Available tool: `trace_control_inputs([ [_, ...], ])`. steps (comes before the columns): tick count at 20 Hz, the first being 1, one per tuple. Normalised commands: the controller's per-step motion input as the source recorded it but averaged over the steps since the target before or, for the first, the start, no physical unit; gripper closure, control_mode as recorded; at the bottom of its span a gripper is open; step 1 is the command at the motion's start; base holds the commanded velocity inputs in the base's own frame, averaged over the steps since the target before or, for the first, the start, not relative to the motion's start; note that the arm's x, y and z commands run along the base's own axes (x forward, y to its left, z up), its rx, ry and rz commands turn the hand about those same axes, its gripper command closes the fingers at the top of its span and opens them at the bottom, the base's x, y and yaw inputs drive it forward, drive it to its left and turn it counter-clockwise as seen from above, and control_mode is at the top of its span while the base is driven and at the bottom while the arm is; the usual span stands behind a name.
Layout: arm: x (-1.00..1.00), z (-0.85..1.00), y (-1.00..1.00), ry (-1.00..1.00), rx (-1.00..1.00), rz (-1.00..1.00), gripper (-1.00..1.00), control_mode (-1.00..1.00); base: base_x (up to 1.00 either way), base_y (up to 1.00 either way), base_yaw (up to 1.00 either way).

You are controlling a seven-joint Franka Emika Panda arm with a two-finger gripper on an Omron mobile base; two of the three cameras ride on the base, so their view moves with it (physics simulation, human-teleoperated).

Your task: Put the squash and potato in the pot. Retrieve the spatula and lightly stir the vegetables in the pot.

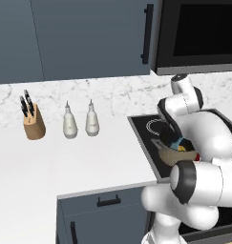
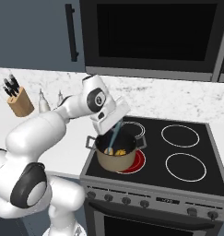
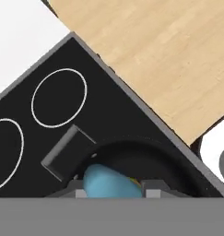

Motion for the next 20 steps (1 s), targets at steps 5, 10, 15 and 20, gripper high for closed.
trace_control_inputs([
  [5,0.1,-0.21,0.0,-0.37,-0.32,-0.25,1.0,-1.0,0.0,0.0,0.0],
  [10,0.09,-0.18,0.0,-0.31,-0.28,-0.25,1.0,-1.0,0.0,0.0,0.0],
  [15,-0.12,-0.3,0.35,-0.23,-0.13,-0.16,1.0,-1.0,0.0,0.0,0.0],
  [20,-0.1,-0.03,0.7,-0.12,0.01,-0.08,1.0,-1.0,0.0,0.0,0.0],
])
